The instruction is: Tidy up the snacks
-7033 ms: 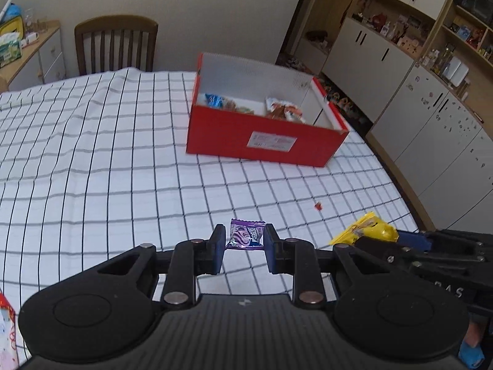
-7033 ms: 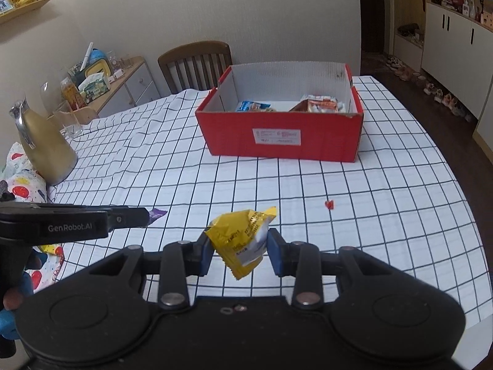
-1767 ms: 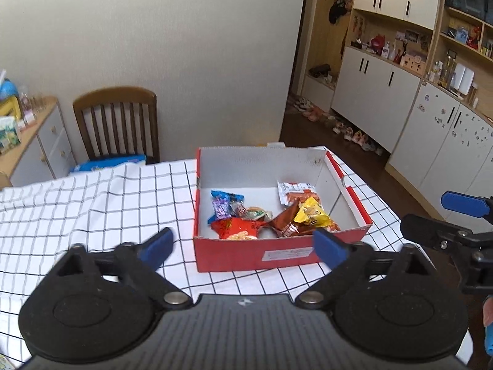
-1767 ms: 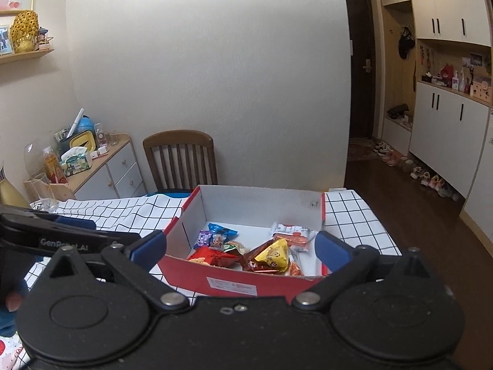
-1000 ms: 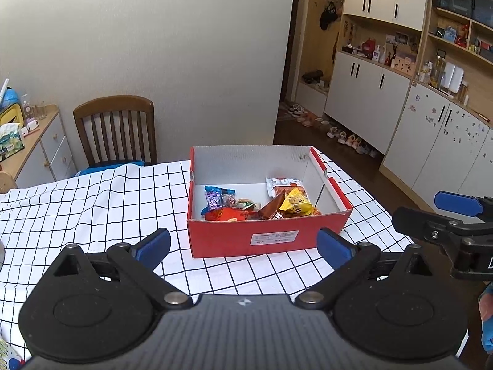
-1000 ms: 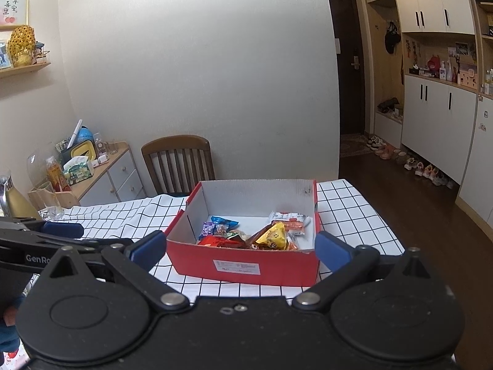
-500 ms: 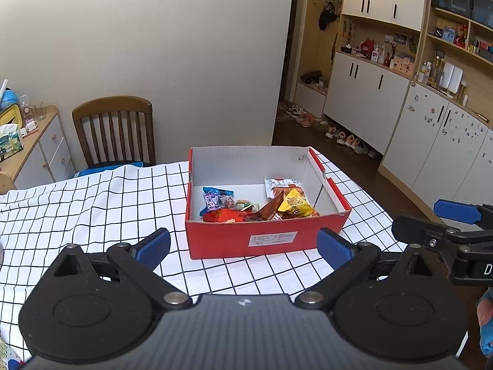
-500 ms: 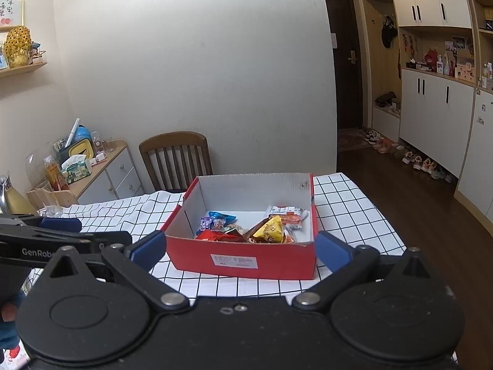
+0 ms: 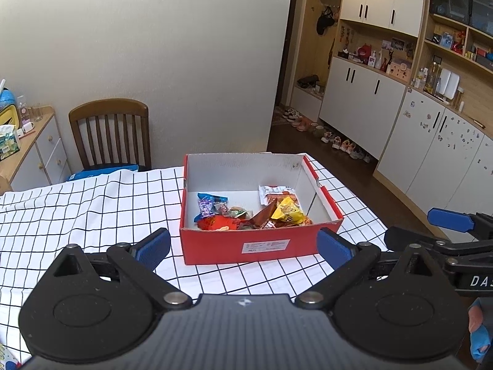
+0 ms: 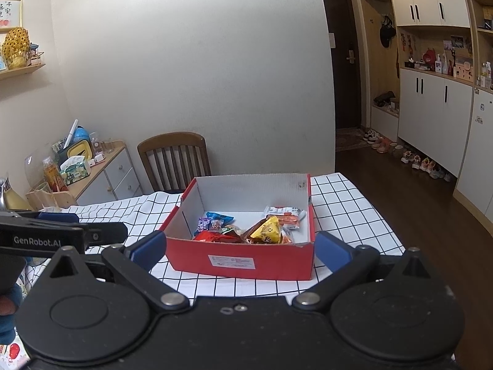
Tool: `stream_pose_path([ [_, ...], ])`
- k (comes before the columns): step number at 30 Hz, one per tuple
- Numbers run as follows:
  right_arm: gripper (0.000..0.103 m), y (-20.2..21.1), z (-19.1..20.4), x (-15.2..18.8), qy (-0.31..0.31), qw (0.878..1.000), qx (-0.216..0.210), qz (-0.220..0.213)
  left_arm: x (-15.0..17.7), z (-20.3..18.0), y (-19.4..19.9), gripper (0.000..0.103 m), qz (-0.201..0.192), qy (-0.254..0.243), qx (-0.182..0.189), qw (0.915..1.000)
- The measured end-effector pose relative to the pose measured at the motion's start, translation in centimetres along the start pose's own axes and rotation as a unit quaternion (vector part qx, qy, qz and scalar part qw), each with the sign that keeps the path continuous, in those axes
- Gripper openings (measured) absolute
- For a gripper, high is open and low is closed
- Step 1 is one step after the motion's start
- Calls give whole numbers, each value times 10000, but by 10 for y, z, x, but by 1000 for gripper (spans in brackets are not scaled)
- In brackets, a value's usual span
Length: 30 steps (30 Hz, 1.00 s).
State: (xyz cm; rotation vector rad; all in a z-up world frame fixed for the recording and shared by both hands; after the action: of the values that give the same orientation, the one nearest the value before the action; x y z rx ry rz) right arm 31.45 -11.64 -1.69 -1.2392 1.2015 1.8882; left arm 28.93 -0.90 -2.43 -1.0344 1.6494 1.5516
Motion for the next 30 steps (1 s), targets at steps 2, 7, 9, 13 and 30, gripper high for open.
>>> stream_pose_path([
  [2,103,0,0,-1,-8,10000,-4,-11,-2,0,0,102,-4,33,28,10000],
  [7,103,2,-1,-4,-46,10000,-1,-26,-6,-1,0,102,-21,57,55,10000],
  [9,103,2,-1,-4,-46,10000,-7,-30,-6,-2,0,102,-31,55,59,10000],
  [13,103,2,-1,-5,-24,10000,21,-38,-7,-2,0,102,-44,59,67,10000],
  [30,103,2,-4,-4,-83,9999,76,-8,-8,-2,-3,102,-69,70,100,9999],
])
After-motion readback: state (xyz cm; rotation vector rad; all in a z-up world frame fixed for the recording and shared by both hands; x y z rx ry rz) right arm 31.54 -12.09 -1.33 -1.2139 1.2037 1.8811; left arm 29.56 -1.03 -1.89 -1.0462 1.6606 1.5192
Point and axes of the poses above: each gripper's, at about its wrist camera, not at the fingertips, and y roughly against the way its jaws point, z to its left, x to its underside, the point moved 10 cm from there along -y, roughly the way its jaws point, and after that the axes turned 8 degrees about -z, right-handed, at the moved point
